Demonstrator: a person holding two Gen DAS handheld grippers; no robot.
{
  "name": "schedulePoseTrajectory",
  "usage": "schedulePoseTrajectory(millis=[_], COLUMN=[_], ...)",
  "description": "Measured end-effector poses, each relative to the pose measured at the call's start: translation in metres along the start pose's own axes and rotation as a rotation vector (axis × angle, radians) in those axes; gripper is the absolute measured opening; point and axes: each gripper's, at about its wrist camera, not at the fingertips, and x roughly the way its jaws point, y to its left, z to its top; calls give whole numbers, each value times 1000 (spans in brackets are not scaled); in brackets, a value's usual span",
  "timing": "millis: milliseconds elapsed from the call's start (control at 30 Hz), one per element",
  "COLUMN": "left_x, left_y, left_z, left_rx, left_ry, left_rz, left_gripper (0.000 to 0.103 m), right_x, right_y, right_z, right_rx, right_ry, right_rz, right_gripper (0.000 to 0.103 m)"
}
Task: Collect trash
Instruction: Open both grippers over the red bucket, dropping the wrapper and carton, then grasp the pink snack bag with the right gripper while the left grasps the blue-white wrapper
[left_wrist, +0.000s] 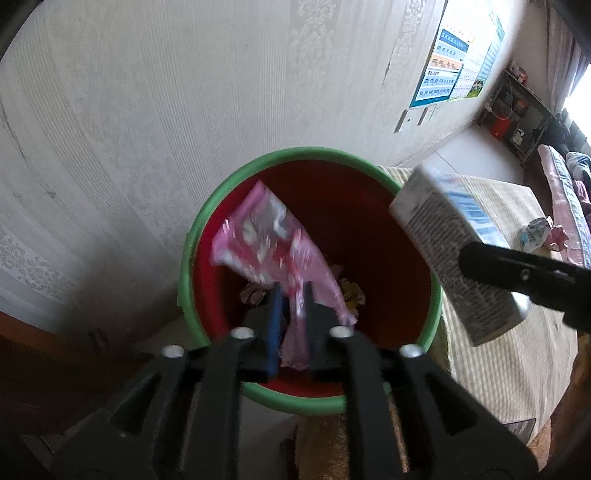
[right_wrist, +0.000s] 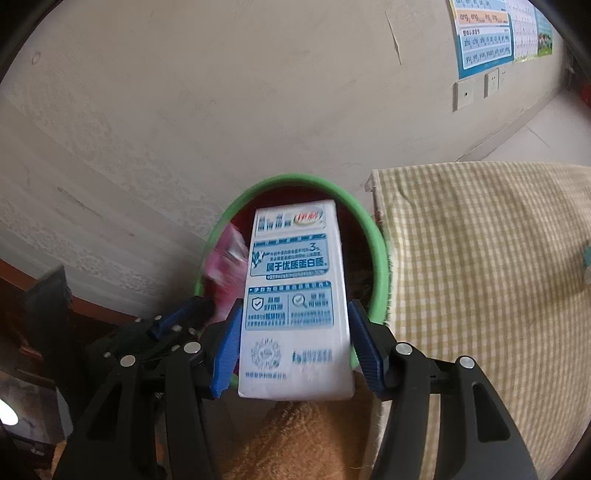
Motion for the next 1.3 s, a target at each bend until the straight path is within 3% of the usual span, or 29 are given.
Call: schedulePoseTrajectory(millis=[67, 267, 433, 533, 600, 667, 833, 1033, 1067, 1167, 1300], left_x=[-1, -4, -3, -4, -4, -6, -14, -24, -24, -26, -21], left_y=[0, -15, -42, -58, -70, -80, -100, -108, -109, -112, -132], left_z=[-1, -6, -10, -11, -12, -13, -20, -28, -28, -28, -25], left_rx=[-5, 14, 81, 116, 145, 167, 225, 259, 260, 266, 294], left_ry=[-5, -7, 0, 3, 5, 5, 5, 12, 14, 15, 22], left_rz=[-7, -30, -50, -56, -55, -55, -56, -36, -32, -26, -49], left_gripper=[38, 49, 51, 51, 52, 51, 52, 52, 52, 52, 52], right_x=[-2, -28, -80, -129, -154, -169, -165, -137, -132, -129, -142], right_y=[-3, -38, -128, -201, -237, -270, -327, -351, -356, -366, -357], right_z=[0, -9, -22, -29, -31, -29, -5, 20, 21, 15, -2], right_rx=[21, 89, 270, 455, 560, 660, 805, 797, 799, 806, 705], right_ry=[-11, -77, -202, -303, -365, -402, -378, -278, -258, -247, -259], right_rz=[16, -16, -197, -336, -406, -467, -482, -557, -553, -519, -491], right_gripper=[59, 63, 63, 64, 74, 74, 74, 75, 73, 30, 25])
